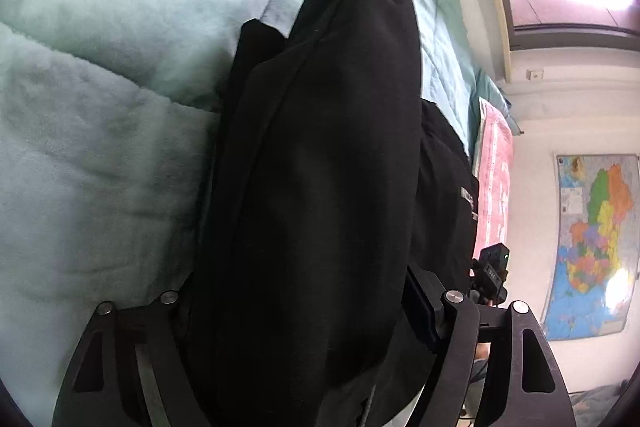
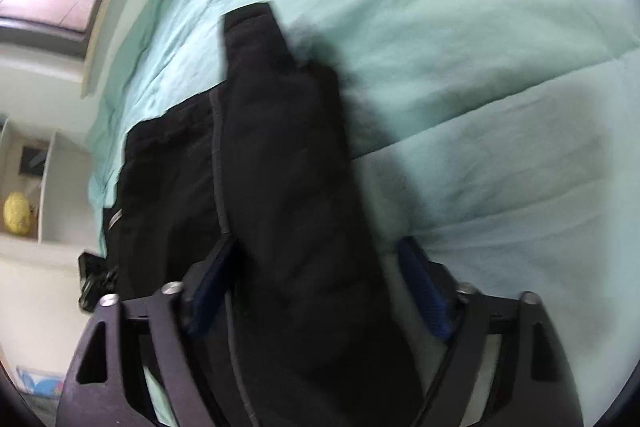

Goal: Fold large clothes

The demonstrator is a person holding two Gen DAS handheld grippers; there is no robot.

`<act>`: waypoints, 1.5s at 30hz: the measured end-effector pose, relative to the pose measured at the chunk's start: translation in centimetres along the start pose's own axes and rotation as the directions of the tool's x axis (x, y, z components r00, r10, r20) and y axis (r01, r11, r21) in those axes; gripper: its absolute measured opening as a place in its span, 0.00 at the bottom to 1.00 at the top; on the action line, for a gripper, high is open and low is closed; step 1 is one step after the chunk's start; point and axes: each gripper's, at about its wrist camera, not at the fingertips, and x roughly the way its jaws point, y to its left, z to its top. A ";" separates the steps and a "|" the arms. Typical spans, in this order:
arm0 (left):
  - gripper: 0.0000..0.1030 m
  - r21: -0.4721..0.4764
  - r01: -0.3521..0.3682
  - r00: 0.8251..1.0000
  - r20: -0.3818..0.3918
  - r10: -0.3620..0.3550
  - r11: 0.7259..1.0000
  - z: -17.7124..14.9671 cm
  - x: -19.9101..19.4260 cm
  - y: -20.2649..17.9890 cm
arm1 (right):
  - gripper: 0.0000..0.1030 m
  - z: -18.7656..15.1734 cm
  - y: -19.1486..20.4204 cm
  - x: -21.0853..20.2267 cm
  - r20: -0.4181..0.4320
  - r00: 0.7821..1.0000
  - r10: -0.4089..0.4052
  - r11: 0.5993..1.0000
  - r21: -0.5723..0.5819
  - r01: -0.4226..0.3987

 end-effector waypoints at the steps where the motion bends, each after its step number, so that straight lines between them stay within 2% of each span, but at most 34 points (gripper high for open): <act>1: 0.73 0.018 0.002 1.000 -0.001 -0.002 1.000 -0.1 -0.3 -0.5 | 0.62 -0.2 0.6 -0.3 -0.010 1.000 0.014 1.000 -0.023 -0.014; 5: 0.73 0.056 -0.002 1.000 -0.014 0.003 0.998 -0.1 -0.4 -1.8 | 0.63 -0.4 1.8 -0.3 -0.038 0.999 -0.023 0.996 -0.089 0.020; 7: 0.74 0.053 -0.015 0.999 -0.027 0.017 0.998 0.2 0.2 -1.5 | 0.69 0.0 1.2 1.1 -0.073 0.997 -0.014 0.997 -0.071 0.009; 10: 0.77 0.021 -0.019 0.999 -0.048 0.020 1.000 0.7 1.8 -0.7 | 0.81 0.7 -0.2 3.6 -0.111 0.991 0.076 0.997 0.000 -0.077; 12: 0.78 -0.018 -0.031 0.999 -0.044 0.030 0.999 0.9 2.4 -0.3 | 0.81 1.0 -0.8 4.4 -0.104 0.985 0.141 0.989 0.055 -0.136; 13: 0.78 -0.026 -0.037 0.999 -0.035 0.036 0.999 0.9 2.4 -0.6 | 0.78 1.0 -0.5 4.4 -0.094 0.983 0.158 0.987 0.059 -0.153; 14: 0.78 -0.020 -0.047 0.999 -0.026 0.047 0.999 0.8 2.2 -0.9 | 0.69 0.9 0.0 4.3 -0.087 0.982 0.169 0.985 0.045 -0.166; 16: 0.55 0.020 -0.078 0.997 0.005 0.077 0.997 0.0 1.2 -2.3 | 0.48 0.2 1.5 3.1 -0.058 0.986 0.156 0.987 -0.018 -0.157; 18: 0.41 0.055 -0.073 0.997 0.043 0.071 0.996 -1.0 -0.4 -3.7 | 0.39 -0.8 3.2 1.5 -0.015 0.988 0.156 0.986 -0.062 -0.157; 19: 0.39 0.072 -0.064 0.996 0.063 0.060 0.995 -1.7 -1.4 -4.7 | 0.37 -1.4 3.9 0.6 0.010 0.986 0.164 0.984 -0.077 -0.163; 22: 0.37 0.154 -0.078 0.992 0.112 0.061 0.985 -4.4 -4.0 -8.4 | 0.35 -3.7 7.3 -2.1 0.072 0.988 0.135 0.981 -0.153 -0.123; 26: 0.36 0.248 -0.072 0.984 0.175 0.028 0.966 -8.8 -7.3 -13.1 | 0.33 -6.6 10.7 -5.5 0.124 0.979 0.159 0.967 -0.221 -0.129; 31: 0.37 0.296 -0.055 0.974 0.226 -0.013 0.954 -13.2 -11.6 -15.9 | 0.33 -9.4 12.8 -7.9 0.153 0.974 0.168 0.960 -0.249 -0.126; 36: 0.37 0.309 -0.041 0.975 0.219 -0.029 0.950 -17.1 -13.8 -16.3 | 0.33 -13.0 13.6 -10.4 0.145 0.981 0.133 0.958 -0.273 -0.090; 39: 0.37 0.305 -0.040 0.980 0.197 -0.022 0.951 -18.2 -14.3 -14.9 | 0.33 -15.0 13.5 -10.9 0.128 0.987 0.097 0.961 -0.271 -0.059; 44: 0.37 0.258 -0.033 0.987 0.161 -0.009 0.966 -18.7 -13.0 -11.6 | 0.33 -16.6 12.7 -7.8 0.086 0.994 0.069 0.966 -0.254 -0.045; 45: 0.37 0.254 -0.034 0.988 0.157 -0.007 0.967 -20.0 -12.6 -11.1 | 0.33 -16.5 12.4 -6.8 0.078 0.995 0.064 0.967 -0.252 -0.042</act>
